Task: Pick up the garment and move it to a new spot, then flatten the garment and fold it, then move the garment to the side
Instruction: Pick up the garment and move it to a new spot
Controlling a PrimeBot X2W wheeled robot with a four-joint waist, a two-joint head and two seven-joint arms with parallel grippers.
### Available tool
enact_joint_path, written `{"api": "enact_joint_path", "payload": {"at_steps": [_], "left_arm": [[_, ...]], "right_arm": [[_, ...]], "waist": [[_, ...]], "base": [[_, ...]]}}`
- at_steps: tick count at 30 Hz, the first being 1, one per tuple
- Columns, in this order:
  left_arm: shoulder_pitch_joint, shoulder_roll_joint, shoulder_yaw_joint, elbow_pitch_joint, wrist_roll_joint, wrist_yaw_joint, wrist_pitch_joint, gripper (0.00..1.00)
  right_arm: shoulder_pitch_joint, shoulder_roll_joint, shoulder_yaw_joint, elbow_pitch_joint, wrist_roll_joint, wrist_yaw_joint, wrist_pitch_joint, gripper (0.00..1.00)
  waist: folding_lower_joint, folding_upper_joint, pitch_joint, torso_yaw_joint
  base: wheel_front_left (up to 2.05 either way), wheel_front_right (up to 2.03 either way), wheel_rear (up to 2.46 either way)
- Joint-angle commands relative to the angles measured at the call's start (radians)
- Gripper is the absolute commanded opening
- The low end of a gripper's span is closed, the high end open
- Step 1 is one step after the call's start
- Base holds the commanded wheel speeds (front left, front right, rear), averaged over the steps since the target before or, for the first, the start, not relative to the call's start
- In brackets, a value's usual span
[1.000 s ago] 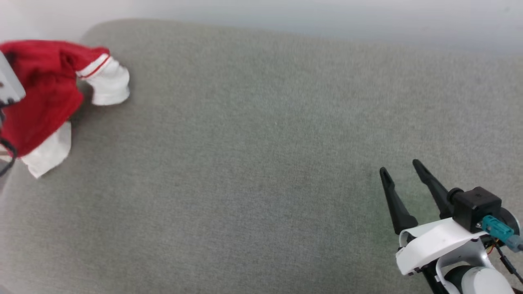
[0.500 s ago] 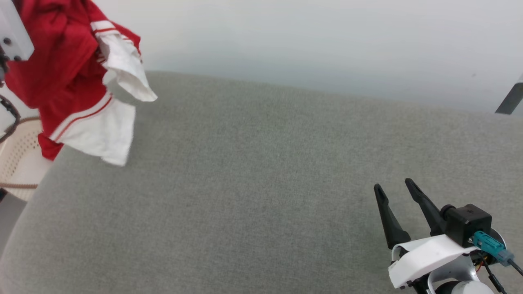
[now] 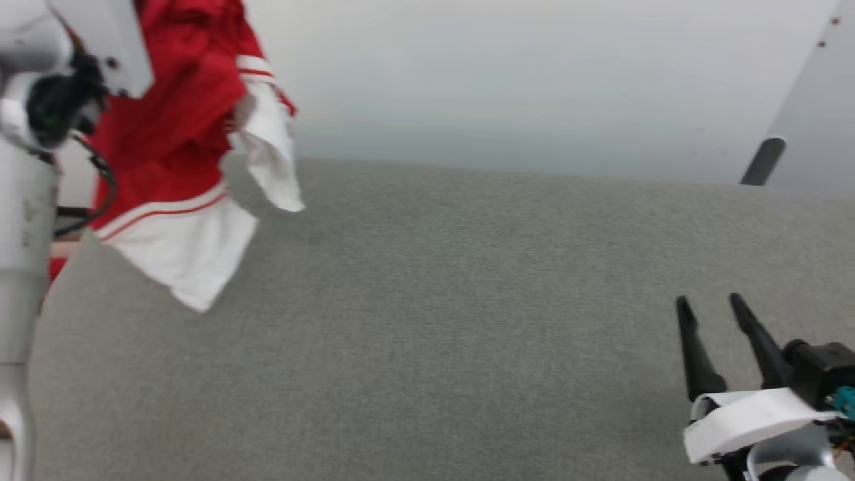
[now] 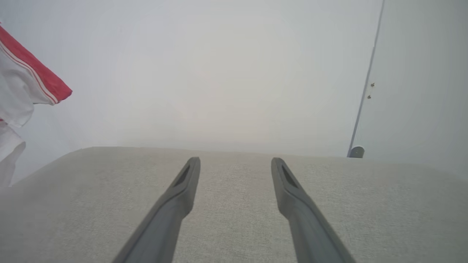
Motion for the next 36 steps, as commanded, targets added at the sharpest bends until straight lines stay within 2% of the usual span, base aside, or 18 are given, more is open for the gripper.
{"api": "enact_joint_path", "payload": {"at_steps": [1, 4, 12, 23, 30, 36], "left_arm": [[0.020, -0.003, -0.003, -0.028, -0.009, 0.007, 0.011, 0.00], [0.047, -0.021, -0.014, -0.096, -0.017, 0.021, 0.044, 0.00], [0.171, -0.057, -0.054, -0.289, -0.038, 0.101, 0.140, 0.00], [0.430, -0.064, -0.123, -0.549, -0.068, 0.249, 0.302, 0.00], [0.582, -0.047, -0.167, -0.612, -0.086, 0.321, 0.388, 0.00], [0.667, -0.045, -0.195, -0.602, -0.107, 0.348, 0.425, 0.00]], "right_arm": [[0.016, 0.002, -0.019, -0.003, -0.008, 0.000, -0.007, 1.00], [0.017, 0.003, -0.054, -0.008, -0.013, 0.000, -0.012, 1.00], [0.018, 0.005, -0.111, -0.011, -0.021, 0.000, -0.021, 1.00], [0.026, 0.004, -0.115, 0.017, 0.015, 0.000, -0.045, 1.00], [0.021, 0.005, -0.097, 0.048, 0.026, 0.000, -0.060, 1.00], [0.015, 0.005, -0.084, 0.069, 0.033, 0.000, -0.064, 1.00]], "waist": [[0.0000, 0.0000, -0.002, -0.034], [0.0000, 0.0000, 0.003, -0.061], [0.0000, 0.0000, 0.023, -0.136], [0.0000, 0.0000, 0.048, -0.199], [0.0000, 0.0000, 0.050, -0.219], [0.0000, 0.0000, 0.047, -0.225]], "base": [[0.00, 0.00, 0.00], [0.00, 0.00, 0.00], [0.00, 0.00, 0.00], [0.00, 0.00, 0.00], [0.00, 0.00, 0.00], [0.00, 0.00, 0.00]]}}
